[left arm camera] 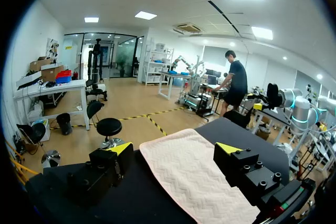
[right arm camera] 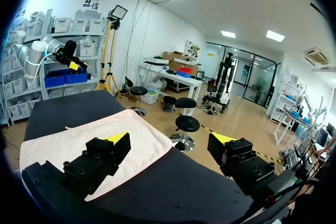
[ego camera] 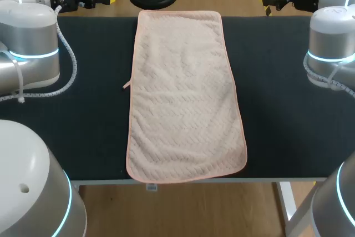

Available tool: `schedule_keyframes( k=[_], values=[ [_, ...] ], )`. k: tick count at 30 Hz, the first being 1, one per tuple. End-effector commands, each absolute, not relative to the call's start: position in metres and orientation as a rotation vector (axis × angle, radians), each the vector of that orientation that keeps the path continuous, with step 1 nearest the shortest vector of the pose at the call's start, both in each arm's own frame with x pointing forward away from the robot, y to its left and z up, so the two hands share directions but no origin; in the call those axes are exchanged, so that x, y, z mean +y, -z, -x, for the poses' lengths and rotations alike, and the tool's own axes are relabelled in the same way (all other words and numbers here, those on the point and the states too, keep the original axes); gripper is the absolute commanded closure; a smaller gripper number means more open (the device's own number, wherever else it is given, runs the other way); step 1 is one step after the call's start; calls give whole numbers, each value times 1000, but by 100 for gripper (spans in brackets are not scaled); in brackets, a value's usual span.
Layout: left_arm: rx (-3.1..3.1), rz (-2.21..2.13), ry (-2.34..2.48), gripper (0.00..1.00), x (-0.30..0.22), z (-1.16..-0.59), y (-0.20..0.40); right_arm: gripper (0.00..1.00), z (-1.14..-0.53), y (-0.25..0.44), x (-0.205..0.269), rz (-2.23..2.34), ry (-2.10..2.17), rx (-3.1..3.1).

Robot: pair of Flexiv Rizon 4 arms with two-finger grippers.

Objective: Fold the towel

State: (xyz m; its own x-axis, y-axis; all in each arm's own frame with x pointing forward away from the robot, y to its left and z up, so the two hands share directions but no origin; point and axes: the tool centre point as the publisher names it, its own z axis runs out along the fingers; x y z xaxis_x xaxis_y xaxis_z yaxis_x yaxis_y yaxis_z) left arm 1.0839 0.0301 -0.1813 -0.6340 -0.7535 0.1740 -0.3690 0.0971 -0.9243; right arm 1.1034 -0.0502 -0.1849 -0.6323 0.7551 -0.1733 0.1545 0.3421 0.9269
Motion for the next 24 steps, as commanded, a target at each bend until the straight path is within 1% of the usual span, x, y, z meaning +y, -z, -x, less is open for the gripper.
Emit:
schedule_keyframes(
  k=[1, 16, 17, 19, 21, 24],
  values=[
    [2033, 1105, 1550, 0, 30, -1083, 182, 0, -1104, 185, -50, -792, -1293, 2011],
    [2033, 1105, 1550, 0, 30, -1083, 182, 0, -1104, 185, -50, -792, -1293, 2011],
    [2080, 1044, 1530, 0, 28, -1084, 184, 0, -1104, 185, -50, -792, -1293, 2011],
    [2204, 934, 1418, 0, 24, -1086, 186, 0, -1103, 190, -47, -611, -1186, 2104],
    [2322, 810, 1315, 0, 20, -1086, 189, 0, -1103, 199, -43, -383, -964, 2212],
    [2501, 600, 1130, 0, 14, -1083, 196, 0, -1099, 207, -41, -150, -810, 2334]
  ],
)
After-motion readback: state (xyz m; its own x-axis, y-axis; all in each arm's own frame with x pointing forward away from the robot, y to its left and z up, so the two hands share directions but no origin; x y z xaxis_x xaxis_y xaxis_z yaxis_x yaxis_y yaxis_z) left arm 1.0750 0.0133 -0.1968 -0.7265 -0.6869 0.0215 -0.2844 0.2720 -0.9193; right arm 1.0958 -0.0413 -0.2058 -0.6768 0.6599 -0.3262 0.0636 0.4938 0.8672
